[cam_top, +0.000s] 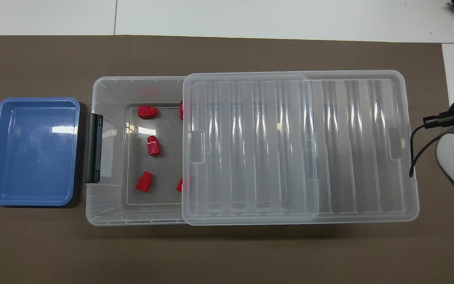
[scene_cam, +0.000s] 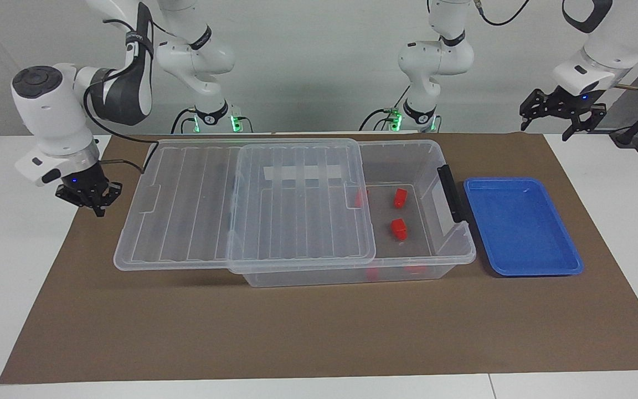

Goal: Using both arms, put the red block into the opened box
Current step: 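Slide the clear lid back toward the blue tray with the right gripper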

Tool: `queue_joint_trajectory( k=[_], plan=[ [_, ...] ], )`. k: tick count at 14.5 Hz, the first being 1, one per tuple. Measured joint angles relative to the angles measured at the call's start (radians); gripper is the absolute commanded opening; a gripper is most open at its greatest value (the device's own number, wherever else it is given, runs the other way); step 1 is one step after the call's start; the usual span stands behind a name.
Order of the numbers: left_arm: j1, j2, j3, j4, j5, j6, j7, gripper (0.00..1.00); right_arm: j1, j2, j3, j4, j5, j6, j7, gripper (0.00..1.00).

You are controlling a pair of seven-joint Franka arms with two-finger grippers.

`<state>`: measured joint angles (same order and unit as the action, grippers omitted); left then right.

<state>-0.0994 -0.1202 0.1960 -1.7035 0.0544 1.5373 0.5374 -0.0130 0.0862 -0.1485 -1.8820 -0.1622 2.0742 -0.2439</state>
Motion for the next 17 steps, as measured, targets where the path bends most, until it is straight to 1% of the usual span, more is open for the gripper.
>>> queue_joint_trajectory(
  k=[5, 10, 14, 17],
  plan=[
    [-0.006, 0.0, -0.007, 0.0, 0.0, 0.004, -0.112, 1.0, 0.051, 0.004, 0.007, -0.011, 0.0, 0.0, 0.038, 0.0],
    [-0.042, 0.0, -0.01, 0.0, 0.0, 0.004, -0.155, 1.0, 0.121, 0.004, 0.009, -0.012, 0.006, 0.0, 0.095, 0.0],
    [-0.039, 0.0, -0.009, -0.001, 0.0, 0.004, -0.161, 1.0, 0.158, 0.004, 0.01, -0.013, 0.041, 0.0, 0.107, 0.0],
    [-0.034, 0.0, -0.009, -0.002, 0.0, 0.004, -0.161, 1.0, 0.193, 0.004, 0.01, -0.014, 0.053, 0.0, 0.155, 0.0]
  ],
)
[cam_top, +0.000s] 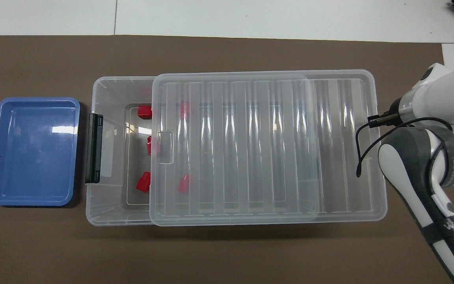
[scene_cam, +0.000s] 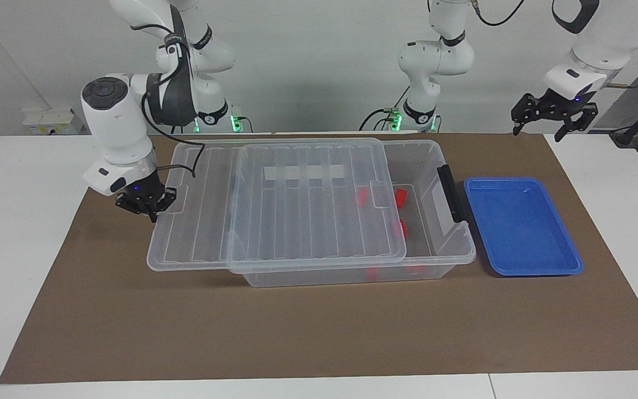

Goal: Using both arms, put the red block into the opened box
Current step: 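Slide the clear lid back toward the blue tray with the right gripper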

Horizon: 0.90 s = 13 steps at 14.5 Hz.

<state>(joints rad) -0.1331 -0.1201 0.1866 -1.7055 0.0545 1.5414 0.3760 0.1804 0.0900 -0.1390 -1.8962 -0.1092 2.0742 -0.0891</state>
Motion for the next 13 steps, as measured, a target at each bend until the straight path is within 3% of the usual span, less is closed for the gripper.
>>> queue_joint_trajectory(
  k=[13],
  plan=[
    [0.009, 0.0, -0.008, -0.001, 0.0, 0.035, 0.0, 1.0, 0.098, 0.0, 0.004, -0.004, 0.105, 0.0, 0.126, 0.0]
  ],
)
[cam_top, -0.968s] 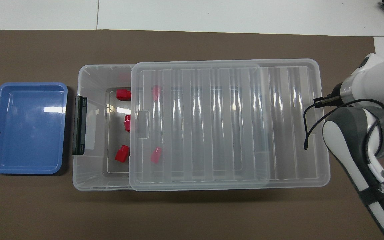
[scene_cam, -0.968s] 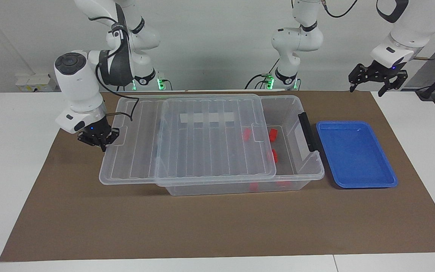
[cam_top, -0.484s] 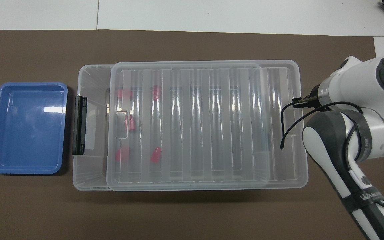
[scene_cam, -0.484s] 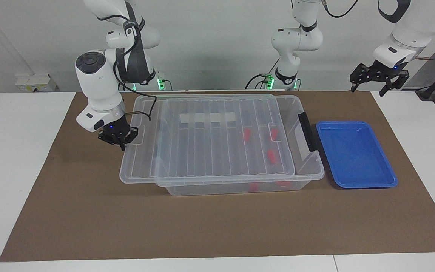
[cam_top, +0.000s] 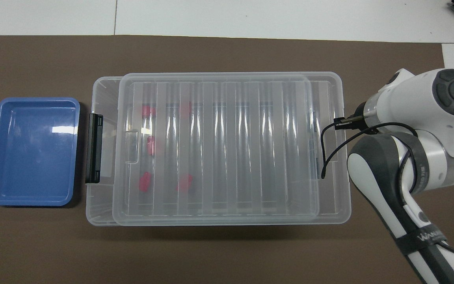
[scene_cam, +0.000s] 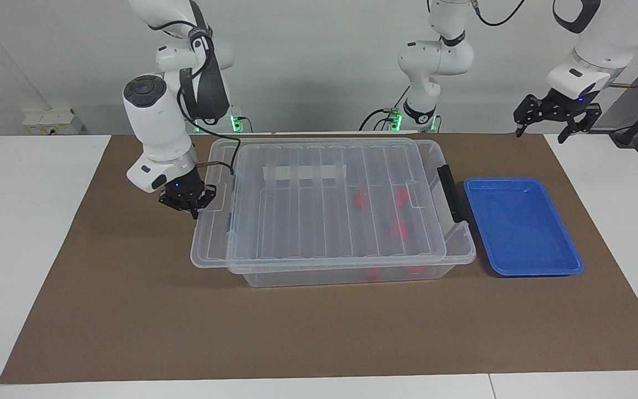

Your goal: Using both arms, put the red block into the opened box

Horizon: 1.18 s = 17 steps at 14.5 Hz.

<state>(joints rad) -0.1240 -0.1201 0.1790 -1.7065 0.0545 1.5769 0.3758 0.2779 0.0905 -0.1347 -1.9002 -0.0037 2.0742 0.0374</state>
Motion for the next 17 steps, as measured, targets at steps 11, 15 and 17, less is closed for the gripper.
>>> queue_joint_trajectory(
  k=[11, 15, 17],
  plan=[
    [0.001, 0.0, 0.0, -0.002, 0.0, 0.007, 0.0, 1.0, 0.02, 0.0, 0.01, 0.0, 0.042, 0.0, 0.0, 0.0],
    [-0.001, 0.0, -0.005, -0.002, 0.0, 0.008, 0.0, 1.0, 0.02, 0.0, 0.013, 0.0, 0.048, 0.0, 0.0, 0.0],
    [-0.001, 0.0, -0.011, -0.002, 0.0, 0.008, 0.0, 1.0, 0.02, 0.0, 0.017, 0.0, 0.088, 0.0, 0.0, 0.0]
  ],
)
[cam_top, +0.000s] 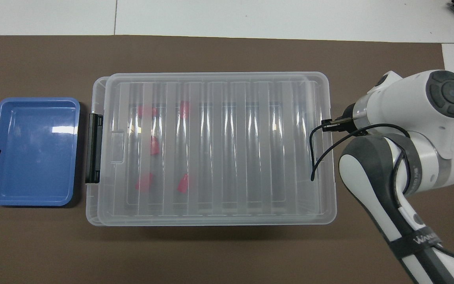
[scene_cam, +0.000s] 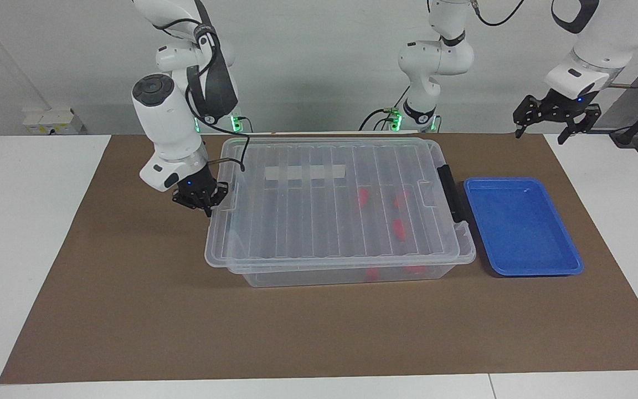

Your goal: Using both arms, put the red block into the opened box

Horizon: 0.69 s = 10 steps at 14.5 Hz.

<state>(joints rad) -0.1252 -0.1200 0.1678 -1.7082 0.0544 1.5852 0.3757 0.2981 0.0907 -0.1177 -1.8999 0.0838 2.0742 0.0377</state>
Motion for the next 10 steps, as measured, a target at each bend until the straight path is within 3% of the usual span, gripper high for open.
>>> queue_joint_trajectory(
  k=[5, 10],
  plan=[
    [-0.001, 0.0, -0.081, 0.0, 0.0, 0.006, -0.122, 1.0, 0.0, 0.0, 0.007, -0.001, 0.012, 0.0, 0.0, 0.0],
    [-0.001, 0.0, -0.084, 0.0, 0.0, 0.006, -0.147, 1.0, -0.004, -0.001, 0.002, 0.004, -0.005, 0.0, -0.022, 0.0]
  ],
)
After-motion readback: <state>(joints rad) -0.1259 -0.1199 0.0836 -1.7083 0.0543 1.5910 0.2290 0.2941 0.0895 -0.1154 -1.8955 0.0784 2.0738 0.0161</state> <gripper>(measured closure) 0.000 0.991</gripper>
